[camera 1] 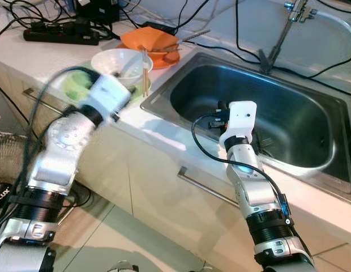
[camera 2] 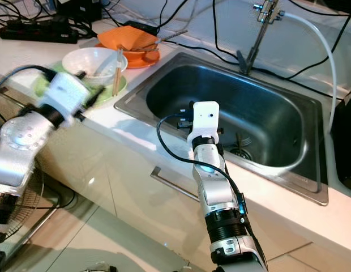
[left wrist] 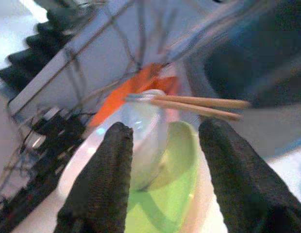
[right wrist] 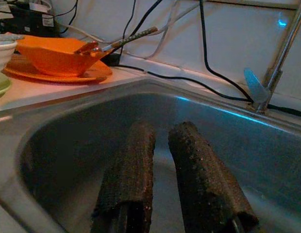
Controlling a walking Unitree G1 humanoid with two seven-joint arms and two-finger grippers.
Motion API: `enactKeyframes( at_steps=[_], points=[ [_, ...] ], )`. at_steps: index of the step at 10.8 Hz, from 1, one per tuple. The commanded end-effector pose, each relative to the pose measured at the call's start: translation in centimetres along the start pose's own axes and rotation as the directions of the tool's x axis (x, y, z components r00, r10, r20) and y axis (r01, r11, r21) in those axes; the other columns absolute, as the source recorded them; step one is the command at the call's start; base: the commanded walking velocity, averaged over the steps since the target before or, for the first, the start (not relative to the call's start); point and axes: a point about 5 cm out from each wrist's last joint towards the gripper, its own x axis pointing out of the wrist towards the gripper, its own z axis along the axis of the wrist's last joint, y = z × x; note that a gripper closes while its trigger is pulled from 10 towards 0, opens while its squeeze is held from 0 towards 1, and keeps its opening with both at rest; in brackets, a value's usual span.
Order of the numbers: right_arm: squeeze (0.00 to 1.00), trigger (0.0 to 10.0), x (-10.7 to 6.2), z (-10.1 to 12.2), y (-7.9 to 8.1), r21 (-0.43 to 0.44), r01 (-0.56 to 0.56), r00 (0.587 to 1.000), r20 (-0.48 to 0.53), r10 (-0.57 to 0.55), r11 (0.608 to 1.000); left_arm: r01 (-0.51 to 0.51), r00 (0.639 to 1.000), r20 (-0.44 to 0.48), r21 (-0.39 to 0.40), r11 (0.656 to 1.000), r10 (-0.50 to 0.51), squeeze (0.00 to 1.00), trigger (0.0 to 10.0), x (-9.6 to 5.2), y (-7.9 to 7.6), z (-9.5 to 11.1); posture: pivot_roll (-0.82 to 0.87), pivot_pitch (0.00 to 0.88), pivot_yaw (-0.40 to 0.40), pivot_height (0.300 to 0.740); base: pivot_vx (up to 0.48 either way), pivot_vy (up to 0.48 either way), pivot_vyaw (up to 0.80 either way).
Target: Kitchen organization
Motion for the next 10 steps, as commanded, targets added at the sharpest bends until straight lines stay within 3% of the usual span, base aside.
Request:
enactKeyframes(
  at_steps=[1, 4, 10],
  points=[
    [0.00, 10.0, -0.1, -0.3, -0.2, -0.003, 0.008, 1.000, -0.004, -0.008, 1.000, 0.041, 0.999, 0.010, 0.059, 0.997, -0.042, 0.00, 10.0, 0.3, -0.3, 0.5, -0.04, 0.000, -0.083, 0.740, 0.000, 0.000, 0.00],
    [0.00, 10.0, -0.2, -0.3, -0.1, 0.000, 0.008, 1.000, -0.004, -0.008, 1.000, 0.072, 0.997, -0.012, 0.170, 0.983, -0.071, 0.00, 10.0, 0.6, -0.2, 0.3, -0.04, 0.000, -0.081, 0.740, 0.000, 0.000, 0.00],
    [0.00, 10.0, -0.1, -0.3, 0.1, 0.007, 0.009, 1.000, -0.001, -0.009, 1.000, 0.069, 0.997, 0.019, 0.279, 0.958, -0.077, 0.00, 10.0, 2.2, -1.0, 1.5, -0.04, 0.000, -0.076, 0.740, 0.000, 0.000, 0.00]
  ],
)
